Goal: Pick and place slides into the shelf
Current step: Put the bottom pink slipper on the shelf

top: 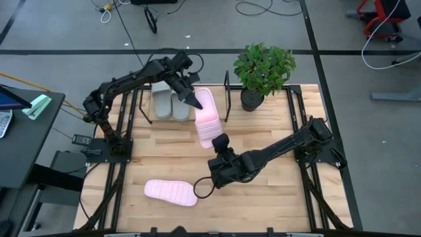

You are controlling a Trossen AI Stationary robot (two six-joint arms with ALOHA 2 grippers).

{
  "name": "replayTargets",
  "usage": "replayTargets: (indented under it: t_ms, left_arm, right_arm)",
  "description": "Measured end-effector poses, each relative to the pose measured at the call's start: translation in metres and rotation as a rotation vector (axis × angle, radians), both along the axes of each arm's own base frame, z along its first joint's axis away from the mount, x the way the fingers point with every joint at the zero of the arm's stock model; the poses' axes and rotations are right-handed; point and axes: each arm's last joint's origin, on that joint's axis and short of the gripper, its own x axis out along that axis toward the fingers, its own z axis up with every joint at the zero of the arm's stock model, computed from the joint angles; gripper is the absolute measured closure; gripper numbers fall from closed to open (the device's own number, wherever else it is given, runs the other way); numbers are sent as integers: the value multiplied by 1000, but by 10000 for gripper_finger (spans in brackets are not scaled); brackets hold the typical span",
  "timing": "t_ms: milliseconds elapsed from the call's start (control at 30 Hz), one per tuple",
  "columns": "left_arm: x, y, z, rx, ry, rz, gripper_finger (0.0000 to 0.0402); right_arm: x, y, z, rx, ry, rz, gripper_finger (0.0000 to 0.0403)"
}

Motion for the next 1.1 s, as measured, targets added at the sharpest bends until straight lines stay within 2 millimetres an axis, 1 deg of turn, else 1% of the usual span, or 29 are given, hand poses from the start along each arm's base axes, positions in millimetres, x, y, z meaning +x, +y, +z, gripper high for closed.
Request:
replayTargets:
  t_ms: [100,233,400,533,667,833,1000,1100]
  left_arm:
    - [-8,14,4,38,-34,30,216]
    - [-21,35,20,123,-83,93,206]
    - [-37,55,57,217,-152,189,201]
    - [-45,58,91,253,-204,232,205]
    - [-47,47,126,313,-271,218,211]
    - [-50,17,162,396,-351,171,212]
    - [-62,-19,187,472,-415,126,212]
    - [-74,-35,194,496,-420,108,215]
  right_arm:
    - [-1,1,0,13,-20,-13,372]
    - [-2,3,0,25,-45,-24,372]
    - [-2,3,-1,57,-51,-24,373]
    - [3,-7,-2,108,-56,-41,373]
    - [8,-23,-2,116,-47,-67,373]
    - [16,-46,0,152,-36,-84,373]
    - [24,-65,1,201,-31,-66,373]
    - [28,-75,1,245,-19,-41,373]
